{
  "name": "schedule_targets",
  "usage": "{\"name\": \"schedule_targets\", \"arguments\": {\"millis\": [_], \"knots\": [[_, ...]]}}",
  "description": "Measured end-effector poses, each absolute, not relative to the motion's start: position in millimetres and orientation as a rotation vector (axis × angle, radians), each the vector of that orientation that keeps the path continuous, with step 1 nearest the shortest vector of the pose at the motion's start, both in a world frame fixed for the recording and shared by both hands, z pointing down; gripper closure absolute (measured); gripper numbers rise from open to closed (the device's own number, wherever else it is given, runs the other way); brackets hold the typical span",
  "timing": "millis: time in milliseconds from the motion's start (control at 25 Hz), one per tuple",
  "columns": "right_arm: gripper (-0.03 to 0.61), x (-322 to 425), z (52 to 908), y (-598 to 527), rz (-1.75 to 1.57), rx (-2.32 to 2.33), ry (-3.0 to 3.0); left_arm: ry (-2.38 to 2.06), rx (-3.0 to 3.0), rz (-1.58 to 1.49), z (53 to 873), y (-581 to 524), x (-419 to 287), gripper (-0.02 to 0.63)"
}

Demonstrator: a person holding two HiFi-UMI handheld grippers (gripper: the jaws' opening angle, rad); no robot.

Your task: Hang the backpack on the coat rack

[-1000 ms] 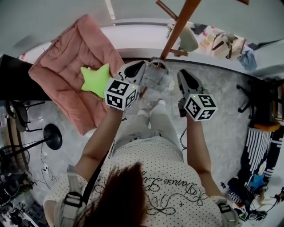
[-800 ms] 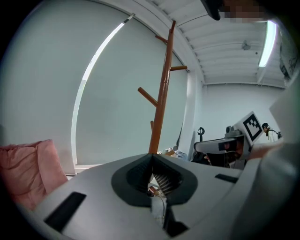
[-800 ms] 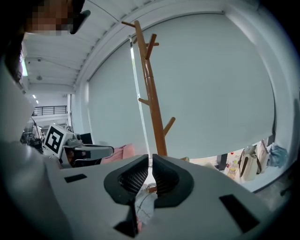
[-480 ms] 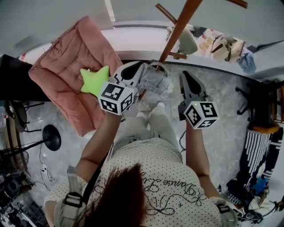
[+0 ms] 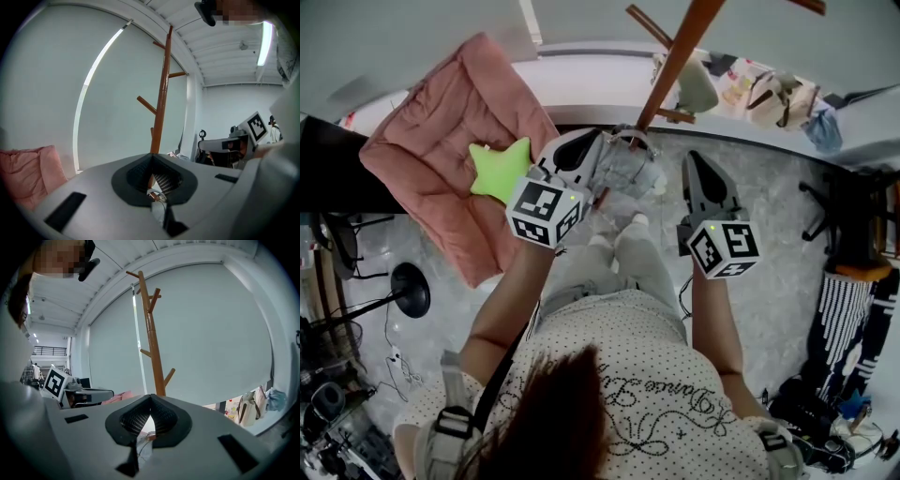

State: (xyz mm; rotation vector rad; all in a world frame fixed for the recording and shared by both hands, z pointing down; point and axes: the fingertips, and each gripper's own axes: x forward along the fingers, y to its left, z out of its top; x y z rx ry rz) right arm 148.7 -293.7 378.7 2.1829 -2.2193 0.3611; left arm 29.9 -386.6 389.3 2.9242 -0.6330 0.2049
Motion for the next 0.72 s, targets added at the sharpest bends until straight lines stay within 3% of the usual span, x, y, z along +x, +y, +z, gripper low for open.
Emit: {"name": "schedule_targets", "arguments": {"millis": [720], "knots": [[0.566,144,364,-300,0.285,2.19,-2.225,-0.662,2.951,0.192,387,-391,26,0.611]]}}
